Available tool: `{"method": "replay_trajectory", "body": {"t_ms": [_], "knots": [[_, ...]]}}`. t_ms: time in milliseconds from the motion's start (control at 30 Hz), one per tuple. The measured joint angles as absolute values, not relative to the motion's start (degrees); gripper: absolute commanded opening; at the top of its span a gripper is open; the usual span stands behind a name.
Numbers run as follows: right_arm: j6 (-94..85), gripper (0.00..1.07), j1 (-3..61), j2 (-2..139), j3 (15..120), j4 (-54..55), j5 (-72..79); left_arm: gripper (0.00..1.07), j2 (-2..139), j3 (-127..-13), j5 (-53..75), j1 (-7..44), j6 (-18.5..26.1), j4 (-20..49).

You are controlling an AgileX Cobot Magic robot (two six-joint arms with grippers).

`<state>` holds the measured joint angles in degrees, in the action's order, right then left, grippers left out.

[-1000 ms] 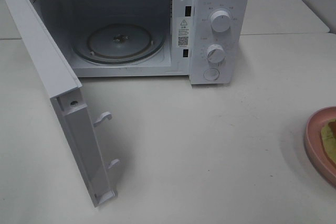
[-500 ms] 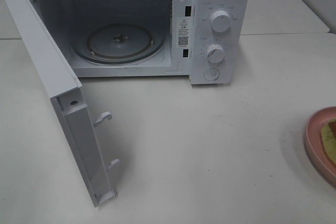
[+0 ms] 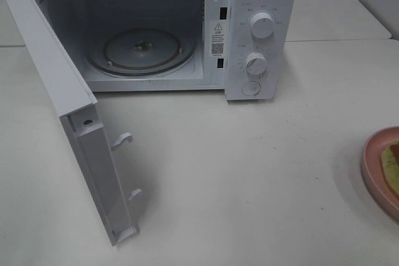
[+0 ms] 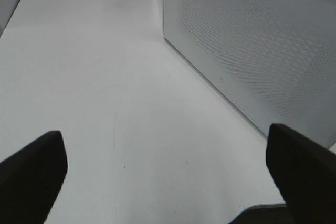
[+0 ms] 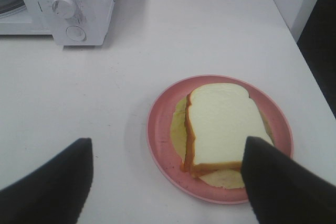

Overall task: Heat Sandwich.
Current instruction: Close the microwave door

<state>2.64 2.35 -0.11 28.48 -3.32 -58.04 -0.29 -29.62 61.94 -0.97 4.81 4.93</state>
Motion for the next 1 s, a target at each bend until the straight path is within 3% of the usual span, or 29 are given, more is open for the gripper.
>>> {"method": "replay_trajectory", "body": {"t_ms": [1000], "knots": [[2.64,0.76,2.35,-0.11,28.48,-3.32,-58.04,0.97,-0.29,-29.62,61.94,-0.97,4.81,4.93]]}}
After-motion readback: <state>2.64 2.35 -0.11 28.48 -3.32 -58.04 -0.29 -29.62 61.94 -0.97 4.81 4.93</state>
